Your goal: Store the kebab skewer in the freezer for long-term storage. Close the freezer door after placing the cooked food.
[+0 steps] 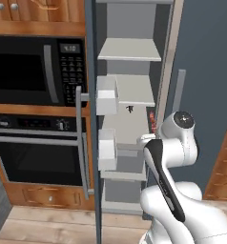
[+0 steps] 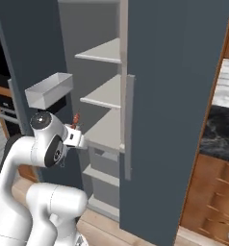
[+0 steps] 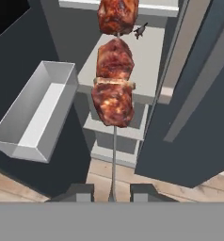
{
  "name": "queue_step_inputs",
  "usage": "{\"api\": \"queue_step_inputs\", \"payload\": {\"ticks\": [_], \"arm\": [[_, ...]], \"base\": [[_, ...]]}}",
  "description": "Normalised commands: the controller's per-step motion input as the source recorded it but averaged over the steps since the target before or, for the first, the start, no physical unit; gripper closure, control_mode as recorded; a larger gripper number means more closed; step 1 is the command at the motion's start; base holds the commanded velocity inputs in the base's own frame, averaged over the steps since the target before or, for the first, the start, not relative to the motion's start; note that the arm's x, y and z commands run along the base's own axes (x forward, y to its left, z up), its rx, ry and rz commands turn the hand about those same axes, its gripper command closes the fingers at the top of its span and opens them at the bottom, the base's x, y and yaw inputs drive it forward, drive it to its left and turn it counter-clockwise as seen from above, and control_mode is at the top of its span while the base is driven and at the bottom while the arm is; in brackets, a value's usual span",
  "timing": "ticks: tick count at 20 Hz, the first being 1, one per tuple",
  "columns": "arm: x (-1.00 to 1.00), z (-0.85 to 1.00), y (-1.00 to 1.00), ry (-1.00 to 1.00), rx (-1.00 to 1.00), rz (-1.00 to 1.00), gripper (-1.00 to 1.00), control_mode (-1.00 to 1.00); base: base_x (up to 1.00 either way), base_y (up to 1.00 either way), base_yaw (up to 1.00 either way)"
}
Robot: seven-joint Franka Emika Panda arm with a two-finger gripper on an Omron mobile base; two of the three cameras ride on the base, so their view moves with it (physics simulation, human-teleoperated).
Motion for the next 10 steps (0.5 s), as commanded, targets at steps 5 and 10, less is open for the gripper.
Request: {"api": "queue_step_inputs", "payload": {"ticks": [5, 10], "arm": [[0.0, 0.0, 0.0, 0.0, 0.0, 0.0, 1.0, 1.0], [0.0, 0.0, 0.0, 0.0, 0.0, 0.0, 1.0, 1.0]], "base": [[0.38, 0.04, 0.04], [0.46, 0.0, 0.08]]}}
